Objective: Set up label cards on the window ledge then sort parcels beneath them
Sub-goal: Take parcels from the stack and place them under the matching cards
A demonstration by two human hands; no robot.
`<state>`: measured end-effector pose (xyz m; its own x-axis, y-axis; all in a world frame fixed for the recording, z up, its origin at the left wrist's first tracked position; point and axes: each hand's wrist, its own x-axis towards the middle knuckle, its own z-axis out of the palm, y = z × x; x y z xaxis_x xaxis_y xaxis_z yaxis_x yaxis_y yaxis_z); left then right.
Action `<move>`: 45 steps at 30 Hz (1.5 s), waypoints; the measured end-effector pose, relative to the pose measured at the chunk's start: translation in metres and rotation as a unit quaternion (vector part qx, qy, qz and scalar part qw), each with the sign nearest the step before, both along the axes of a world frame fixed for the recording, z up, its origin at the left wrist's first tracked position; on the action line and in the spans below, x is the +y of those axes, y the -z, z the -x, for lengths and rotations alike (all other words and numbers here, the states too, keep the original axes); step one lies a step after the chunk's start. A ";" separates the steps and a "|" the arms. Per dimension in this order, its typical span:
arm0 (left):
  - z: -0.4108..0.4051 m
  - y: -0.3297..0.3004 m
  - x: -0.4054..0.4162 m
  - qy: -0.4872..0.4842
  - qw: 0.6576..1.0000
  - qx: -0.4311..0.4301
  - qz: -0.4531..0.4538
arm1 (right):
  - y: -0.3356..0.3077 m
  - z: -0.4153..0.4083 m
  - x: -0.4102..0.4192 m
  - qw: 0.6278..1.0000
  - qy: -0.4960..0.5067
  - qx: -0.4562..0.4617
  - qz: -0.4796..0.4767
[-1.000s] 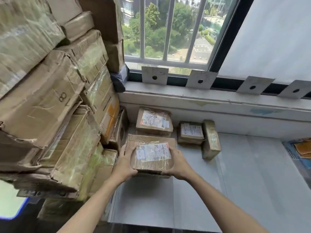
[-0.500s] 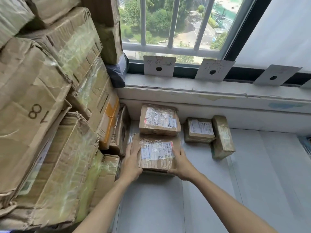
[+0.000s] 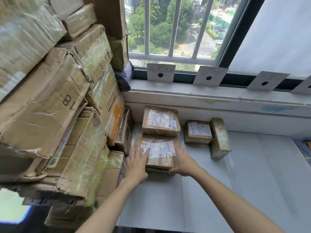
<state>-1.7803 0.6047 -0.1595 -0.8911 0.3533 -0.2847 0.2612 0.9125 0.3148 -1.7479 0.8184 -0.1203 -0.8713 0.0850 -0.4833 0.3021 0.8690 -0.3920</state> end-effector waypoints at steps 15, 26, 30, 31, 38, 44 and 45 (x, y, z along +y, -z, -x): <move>-0.101 -0.162 -0.009 0.049 0.991 0.119 -0.019 | -0.141 -0.098 0.015 0.990 -0.042 0.137 0.019; -0.154 -0.359 -0.055 0.011 0.925 0.380 0.001 | -0.297 -0.104 -0.054 0.952 -0.160 0.259 0.036; -0.164 -0.425 -0.077 -0.070 0.930 0.360 -0.015 | -0.346 -0.100 -0.081 0.933 -0.198 0.295 0.049; -0.162 -0.439 -0.082 -0.086 0.928 0.361 -0.007 | -0.357 -0.098 -0.087 0.930 -0.207 0.301 0.048; -0.132 -0.500 -0.129 -0.178 0.928 0.327 0.015 | -0.409 -0.073 -0.115 0.908 -0.238 0.345 0.022; -0.091 -0.518 -0.154 -0.187 0.929 0.320 0.002 | -0.423 -0.032 -0.133 0.899 -0.248 0.360 -0.001; -0.081 -0.520 -0.157 -0.188 0.931 0.313 0.001 | -0.423 -0.024 -0.136 0.900 -0.247 0.359 -0.008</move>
